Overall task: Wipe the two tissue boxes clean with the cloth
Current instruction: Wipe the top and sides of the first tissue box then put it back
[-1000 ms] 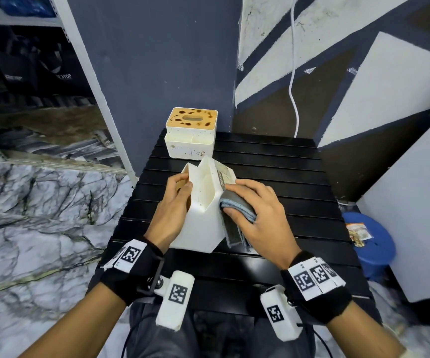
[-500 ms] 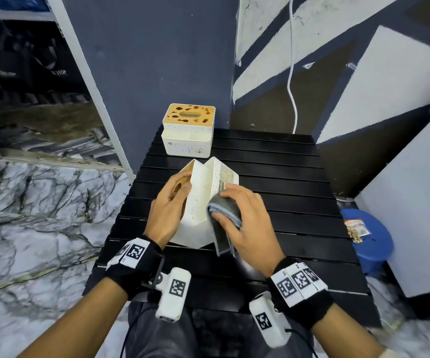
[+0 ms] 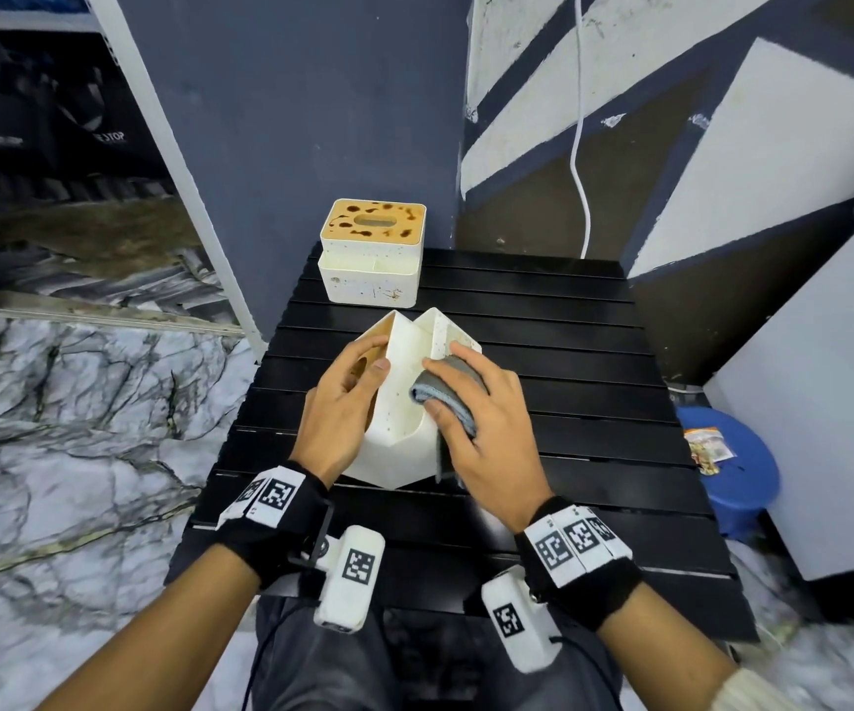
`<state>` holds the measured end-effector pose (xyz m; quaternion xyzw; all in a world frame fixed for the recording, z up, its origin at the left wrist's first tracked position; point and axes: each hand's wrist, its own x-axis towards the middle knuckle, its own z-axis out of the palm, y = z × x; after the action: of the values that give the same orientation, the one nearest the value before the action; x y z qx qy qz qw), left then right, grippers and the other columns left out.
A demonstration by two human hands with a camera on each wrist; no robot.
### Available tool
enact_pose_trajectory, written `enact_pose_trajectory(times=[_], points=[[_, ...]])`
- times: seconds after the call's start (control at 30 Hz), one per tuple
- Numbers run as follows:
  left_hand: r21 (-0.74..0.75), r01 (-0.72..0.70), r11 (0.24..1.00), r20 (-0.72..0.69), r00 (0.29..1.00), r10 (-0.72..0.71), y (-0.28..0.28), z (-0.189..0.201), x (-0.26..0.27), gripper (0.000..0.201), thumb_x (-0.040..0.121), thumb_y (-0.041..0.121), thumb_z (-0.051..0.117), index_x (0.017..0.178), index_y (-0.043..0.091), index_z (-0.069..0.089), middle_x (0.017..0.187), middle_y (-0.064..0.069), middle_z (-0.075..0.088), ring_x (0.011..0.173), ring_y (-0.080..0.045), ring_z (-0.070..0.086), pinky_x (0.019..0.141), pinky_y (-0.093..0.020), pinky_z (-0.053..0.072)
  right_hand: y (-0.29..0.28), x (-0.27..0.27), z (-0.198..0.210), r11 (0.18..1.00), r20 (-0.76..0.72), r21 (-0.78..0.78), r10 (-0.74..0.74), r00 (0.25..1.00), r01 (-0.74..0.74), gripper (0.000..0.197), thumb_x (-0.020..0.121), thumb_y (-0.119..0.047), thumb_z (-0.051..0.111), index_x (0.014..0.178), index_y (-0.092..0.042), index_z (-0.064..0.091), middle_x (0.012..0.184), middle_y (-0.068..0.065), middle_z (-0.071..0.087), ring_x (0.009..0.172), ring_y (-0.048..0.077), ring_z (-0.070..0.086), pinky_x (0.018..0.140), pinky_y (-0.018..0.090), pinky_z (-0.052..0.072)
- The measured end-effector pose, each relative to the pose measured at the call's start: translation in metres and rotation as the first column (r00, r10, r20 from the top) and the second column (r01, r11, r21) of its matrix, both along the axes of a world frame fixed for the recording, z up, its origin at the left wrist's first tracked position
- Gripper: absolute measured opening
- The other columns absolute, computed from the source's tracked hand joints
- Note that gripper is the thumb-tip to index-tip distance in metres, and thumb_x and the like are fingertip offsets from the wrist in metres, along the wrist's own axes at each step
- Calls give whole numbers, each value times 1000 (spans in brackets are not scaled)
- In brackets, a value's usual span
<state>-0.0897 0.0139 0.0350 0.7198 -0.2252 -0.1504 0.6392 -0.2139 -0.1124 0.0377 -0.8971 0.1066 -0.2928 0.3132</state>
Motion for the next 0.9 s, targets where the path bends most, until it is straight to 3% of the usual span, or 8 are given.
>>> enact_pose_trajectory(times=[0.2,0.33,0.57,0.67,0.77,0.9], points=[[-6,-11,1000,-15,1000,11,-3,-2,1,24,101,29,56,119,42,67,115,9,73,108,-17,68,98,-39,54,-13,7,-4,995,8,74,-63,998,62,35,95,-40,44,125,-31,57,136,-8,48,121,14,42,99,2,16],[-12,7,1000,-15,1000,-7,-3,-1,1,26,102,29,55,124,39,65,122,10,70,114,-11,66,101,-37,53,-5,-3,-5,996,-7,77,-47,999,48,32,95,-39,48,127,-35,55,136,-8,46,124,11,39,101,2,15],[-24,37,999,-54,998,-38,-1,0,4,37,86,50,57,121,42,65,126,8,69,119,-17,64,107,-51,48,-18,18,5,997,-35,72,-32,999,34,31,95,-34,53,126,-33,57,135,-8,46,119,13,41,96,0,17],[-12,32,999,-48,998,-33,-2,0,4,29,92,44,57,119,45,66,123,10,70,117,-15,65,105,-47,49,-32,20,1,992,-72,109,-49,996,57,32,96,-34,53,127,-34,56,138,-9,45,123,11,40,97,-1,16],[-20,17,1000,-54,998,-18,-2,-2,6,24,100,33,56,119,43,66,123,11,70,115,-12,65,102,-39,51,-29,8,-7,993,-64,111,-28,998,35,33,95,-39,50,127,-36,55,137,-10,46,128,8,38,106,15,25],[-30,31,999,-50,998,-33,1,-2,7,25,98,36,56,120,44,65,125,11,69,116,-10,64,100,-34,50,-9,-6,-7,994,-32,111,-13,999,16,42,91,-48,44,130,-34,53,138,-11,43,125,8,36,102,4,16]])
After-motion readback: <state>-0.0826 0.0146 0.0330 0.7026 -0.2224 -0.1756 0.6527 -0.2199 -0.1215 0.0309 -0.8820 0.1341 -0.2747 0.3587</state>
